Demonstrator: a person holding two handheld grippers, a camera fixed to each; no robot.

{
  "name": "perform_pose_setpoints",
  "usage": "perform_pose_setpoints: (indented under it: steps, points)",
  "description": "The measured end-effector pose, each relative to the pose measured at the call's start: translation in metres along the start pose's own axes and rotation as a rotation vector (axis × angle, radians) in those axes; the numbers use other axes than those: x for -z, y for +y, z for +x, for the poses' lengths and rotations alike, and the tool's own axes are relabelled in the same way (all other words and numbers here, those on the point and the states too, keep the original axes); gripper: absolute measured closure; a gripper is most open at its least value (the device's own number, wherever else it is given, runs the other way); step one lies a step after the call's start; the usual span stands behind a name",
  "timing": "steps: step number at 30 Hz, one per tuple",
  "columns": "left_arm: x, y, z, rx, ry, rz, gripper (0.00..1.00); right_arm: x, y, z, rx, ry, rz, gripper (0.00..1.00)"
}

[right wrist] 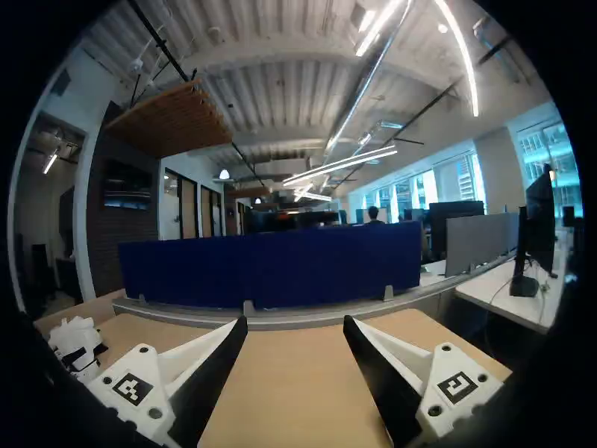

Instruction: Fold towel

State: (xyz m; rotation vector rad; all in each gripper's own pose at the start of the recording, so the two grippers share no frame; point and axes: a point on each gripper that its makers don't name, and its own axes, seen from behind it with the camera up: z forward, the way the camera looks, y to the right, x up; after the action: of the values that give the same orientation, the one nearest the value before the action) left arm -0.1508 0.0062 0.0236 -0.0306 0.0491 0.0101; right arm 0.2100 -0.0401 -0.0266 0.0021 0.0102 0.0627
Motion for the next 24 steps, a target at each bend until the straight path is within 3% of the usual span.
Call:
perform_pose_setpoints:
  steps: [9,20,24]
  points:
    - [0.000,0.001,-0.014,-0.003,-0.013,-0.005,0.08,0.002,-0.004,0.005,0.006,0.006,0.004,0.00]
    - [-0.001,0.007,-0.015,0.011,-0.023,-0.026,0.08,0.006,0.000,0.015,-0.001,0.035,0.010,0.00]
    - [-0.001,0.007,-0.015,0.011,-0.023,-0.025,0.08,0.007,0.002,0.020,0.022,0.047,0.014,0.00]
